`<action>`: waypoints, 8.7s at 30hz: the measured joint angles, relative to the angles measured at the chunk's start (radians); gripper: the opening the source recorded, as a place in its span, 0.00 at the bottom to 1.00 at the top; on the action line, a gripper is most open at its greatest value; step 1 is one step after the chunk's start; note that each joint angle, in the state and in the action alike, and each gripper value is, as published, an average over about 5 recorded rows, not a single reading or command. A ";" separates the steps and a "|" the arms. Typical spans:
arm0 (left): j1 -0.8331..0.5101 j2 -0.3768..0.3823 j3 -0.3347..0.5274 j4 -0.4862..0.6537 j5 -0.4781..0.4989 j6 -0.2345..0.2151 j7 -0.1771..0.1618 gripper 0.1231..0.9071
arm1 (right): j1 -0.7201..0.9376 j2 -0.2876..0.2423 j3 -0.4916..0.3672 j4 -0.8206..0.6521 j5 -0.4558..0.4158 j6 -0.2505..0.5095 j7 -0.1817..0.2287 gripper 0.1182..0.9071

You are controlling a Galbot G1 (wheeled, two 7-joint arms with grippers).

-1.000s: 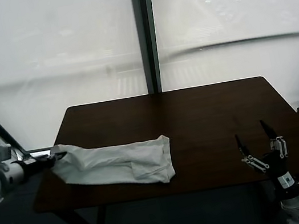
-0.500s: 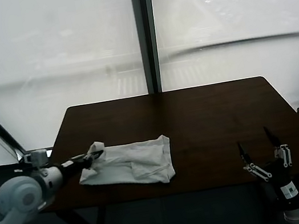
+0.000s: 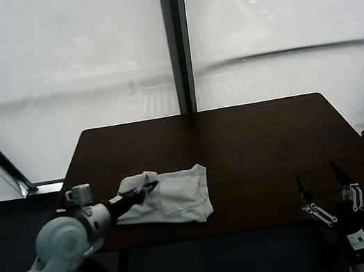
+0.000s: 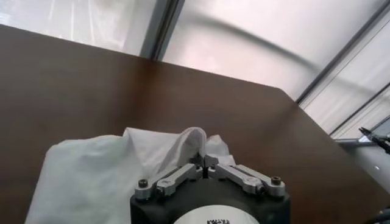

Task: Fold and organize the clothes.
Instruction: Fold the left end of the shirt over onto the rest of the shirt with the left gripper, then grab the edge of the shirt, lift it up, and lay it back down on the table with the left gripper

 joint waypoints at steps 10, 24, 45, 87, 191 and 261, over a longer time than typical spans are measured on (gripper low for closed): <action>-0.010 -0.094 0.033 0.024 0.038 0.000 0.009 0.04 | -0.006 0.015 -0.003 -0.005 -0.028 -0.004 0.012 1.00; -0.005 -0.199 0.073 0.096 0.068 0.000 0.015 0.04 | -0.010 0.041 -0.003 -0.011 -0.061 -0.005 0.018 1.00; -0.029 -0.292 0.150 0.123 0.172 0.000 0.025 0.54 | 0.018 0.068 -0.020 -0.047 -0.108 -0.004 0.021 1.00; 0.017 -0.032 -0.132 -0.099 0.426 -0.013 0.120 1.00 | 0.629 -0.211 -0.743 -0.157 -0.476 -0.780 0.383 1.00; 0.116 0.020 -0.203 -0.061 0.323 -0.001 0.099 1.00 | 0.568 -0.150 -0.602 -0.285 -0.051 -0.566 0.217 0.57; -0.433 0.244 0.513 0.494 -0.193 0.003 0.385 0.34 | -0.159 0.003 -0.066 0.061 -0.104 0.038 0.010 1.00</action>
